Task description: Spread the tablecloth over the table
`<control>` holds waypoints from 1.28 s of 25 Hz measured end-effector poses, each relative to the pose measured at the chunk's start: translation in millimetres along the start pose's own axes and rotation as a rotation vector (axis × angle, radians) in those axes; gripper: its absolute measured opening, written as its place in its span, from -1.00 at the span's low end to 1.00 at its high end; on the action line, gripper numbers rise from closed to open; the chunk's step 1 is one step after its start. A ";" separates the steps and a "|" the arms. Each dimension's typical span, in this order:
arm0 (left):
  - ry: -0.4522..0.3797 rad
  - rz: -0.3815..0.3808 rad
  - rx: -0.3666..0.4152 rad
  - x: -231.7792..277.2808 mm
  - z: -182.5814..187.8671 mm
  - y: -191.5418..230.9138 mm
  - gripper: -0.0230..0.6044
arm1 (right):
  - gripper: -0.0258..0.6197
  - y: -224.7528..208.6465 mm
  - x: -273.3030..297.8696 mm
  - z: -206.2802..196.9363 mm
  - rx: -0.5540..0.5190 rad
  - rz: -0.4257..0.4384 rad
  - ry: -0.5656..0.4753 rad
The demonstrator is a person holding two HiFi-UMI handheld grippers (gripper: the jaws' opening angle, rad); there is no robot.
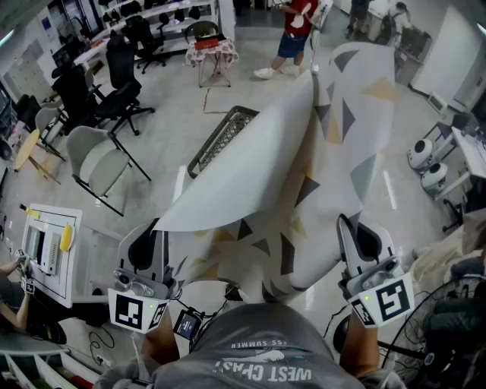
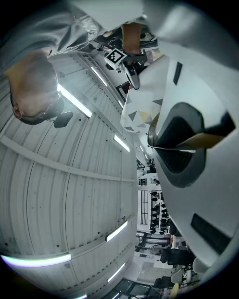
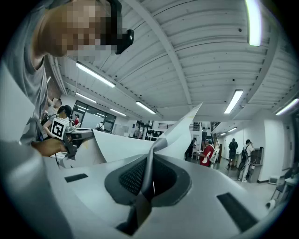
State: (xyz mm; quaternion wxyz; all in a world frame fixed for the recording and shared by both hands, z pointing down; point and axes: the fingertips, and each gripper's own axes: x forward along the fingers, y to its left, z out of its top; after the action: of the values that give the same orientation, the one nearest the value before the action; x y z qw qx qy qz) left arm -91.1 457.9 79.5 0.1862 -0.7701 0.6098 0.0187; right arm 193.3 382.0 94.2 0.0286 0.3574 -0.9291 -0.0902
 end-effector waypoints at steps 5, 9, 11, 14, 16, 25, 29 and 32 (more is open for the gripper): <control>0.003 -0.001 -0.003 2.0 -0.5 1.5 -0.93 | -0.88 -1.6 3.3 0.6 0.002 -0.003 0.004; 0.005 -0.002 -0.009 5.5 -1.2 4.2 -0.93 | -0.88 -3.1 6.9 2.3 0.003 -0.004 0.006; 0.006 -0.007 -0.013 6.5 -2.1 2.8 -0.93 | -0.87 -4.0 5.4 1.5 0.004 -0.008 0.010; 0.004 -0.012 -0.016 9.3 -6.6 1.9 -0.93 | -0.87 -6.7 5.4 -2.5 0.006 -0.018 0.012; 0.001 -0.019 -0.018 13.4 -13.9 14.3 -0.93 | -0.87 -4.0 18.4 -4.4 0.007 -0.026 0.012; -0.005 -0.038 -0.033 13.4 -44.1 86.9 -0.93 | -0.87 33.0 80.4 -5.1 0.051 -0.045 0.009; 0.006 -0.039 -0.052 25.1 -51.3 89.6 -0.93 | -0.87 23.7 90.8 -5.9 0.060 -0.042 0.021; 0.022 -0.031 -0.053 36.4 -56.8 92.5 -0.93 | -0.87 13.6 104.2 -9.7 0.068 -0.026 0.026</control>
State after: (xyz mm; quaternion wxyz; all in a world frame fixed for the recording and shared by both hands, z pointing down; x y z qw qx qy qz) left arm -180.6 389.1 98.6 0.1593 -0.7843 0.5991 0.0237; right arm 108.0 320.8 105.1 0.0271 0.3715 -0.9265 -0.0542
